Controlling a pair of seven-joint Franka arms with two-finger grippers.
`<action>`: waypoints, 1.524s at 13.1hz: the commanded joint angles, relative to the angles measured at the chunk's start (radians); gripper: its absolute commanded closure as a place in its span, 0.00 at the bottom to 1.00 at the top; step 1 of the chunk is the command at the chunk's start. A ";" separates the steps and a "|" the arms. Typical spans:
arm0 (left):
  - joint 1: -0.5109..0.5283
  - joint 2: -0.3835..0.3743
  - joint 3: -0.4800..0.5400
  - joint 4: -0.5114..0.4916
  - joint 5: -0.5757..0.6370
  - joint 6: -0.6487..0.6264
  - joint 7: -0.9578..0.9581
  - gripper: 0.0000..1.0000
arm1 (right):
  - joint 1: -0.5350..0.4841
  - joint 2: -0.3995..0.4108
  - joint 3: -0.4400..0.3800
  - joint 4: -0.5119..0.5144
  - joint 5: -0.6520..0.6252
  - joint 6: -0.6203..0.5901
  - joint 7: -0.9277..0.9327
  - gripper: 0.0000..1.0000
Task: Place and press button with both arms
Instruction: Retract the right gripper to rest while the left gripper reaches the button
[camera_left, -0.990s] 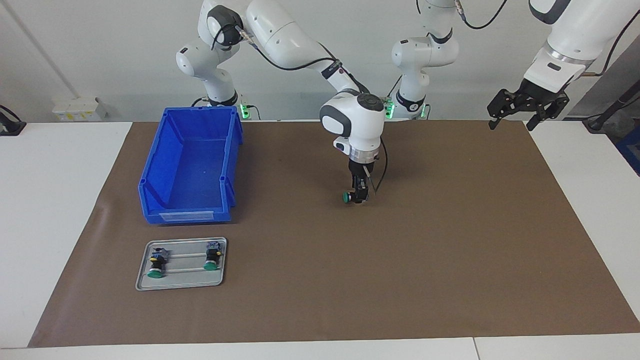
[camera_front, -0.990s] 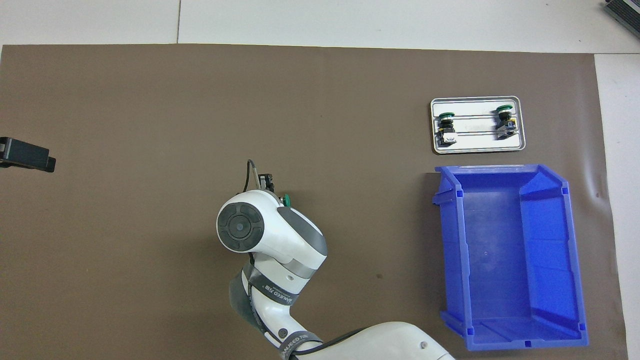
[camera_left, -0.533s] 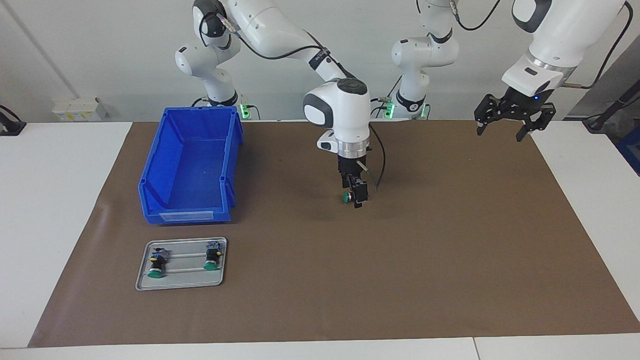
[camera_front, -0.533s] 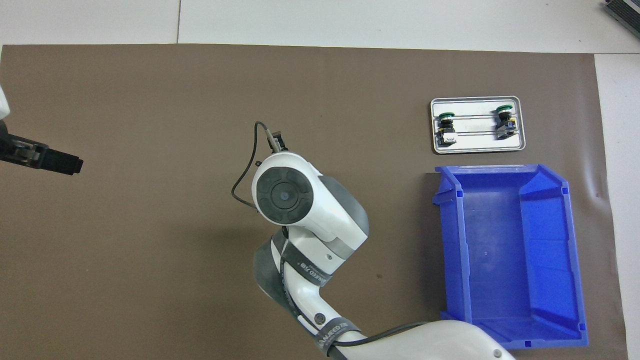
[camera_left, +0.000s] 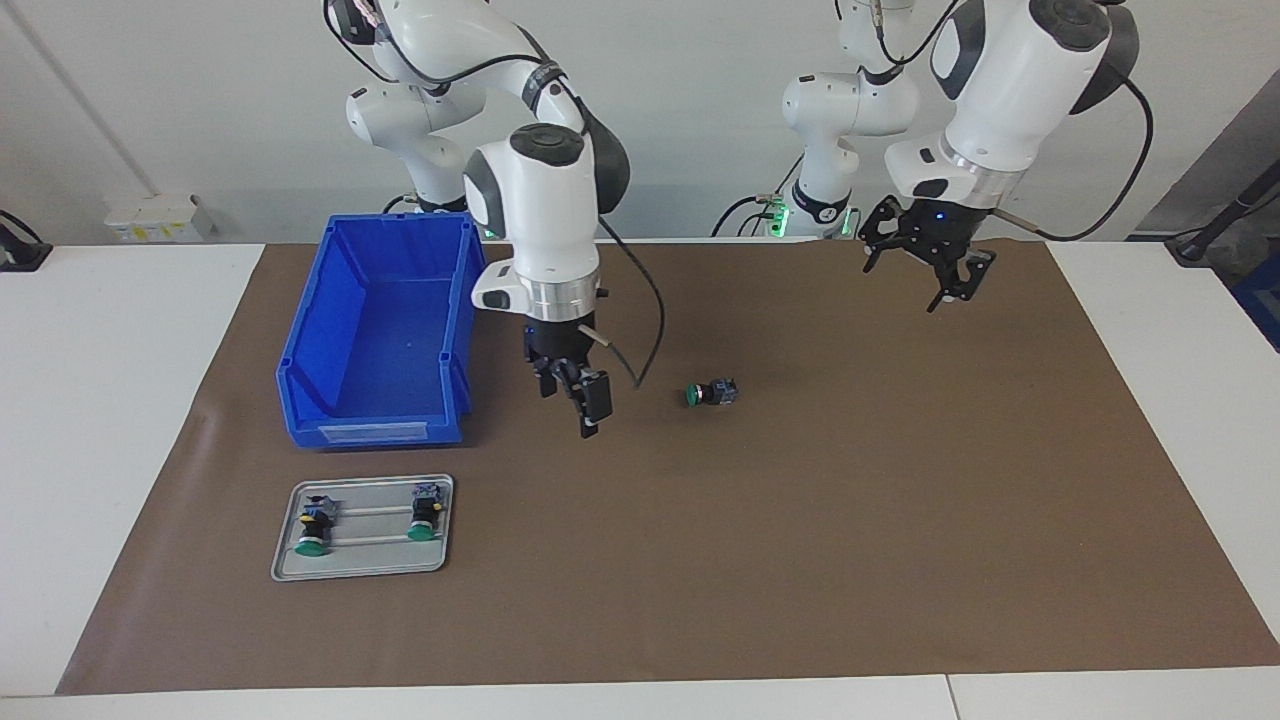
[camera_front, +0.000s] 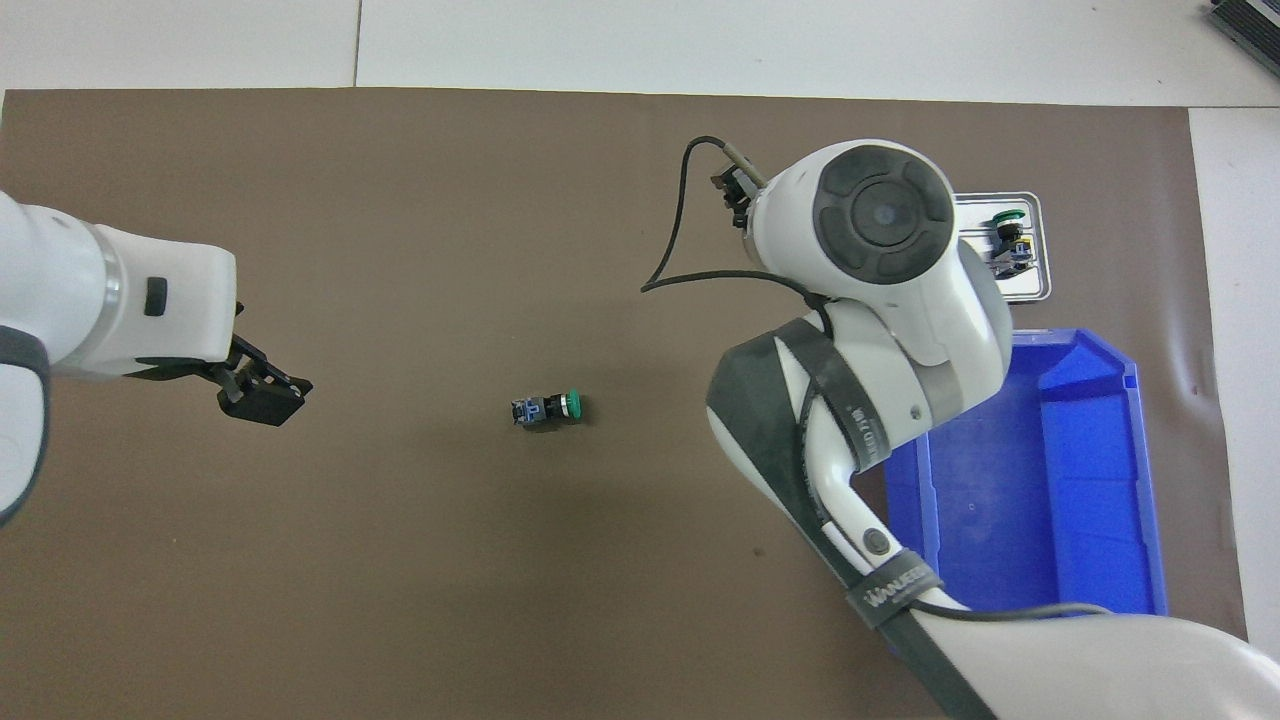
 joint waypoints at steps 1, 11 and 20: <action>-0.071 0.011 0.015 -0.060 -0.038 0.086 0.147 0.00 | -0.113 -0.083 0.015 -0.037 0.072 -0.063 -0.262 0.00; -0.314 0.129 0.015 -0.258 -0.049 0.451 0.221 0.00 | -0.414 -0.318 0.004 -0.014 0.103 -0.443 -1.095 0.00; -0.395 0.324 0.019 -0.229 -0.050 0.614 0.139 0.01 | -0.456 -0.340 0.005 -0.003 0.111 -0.616 -1.229 0.00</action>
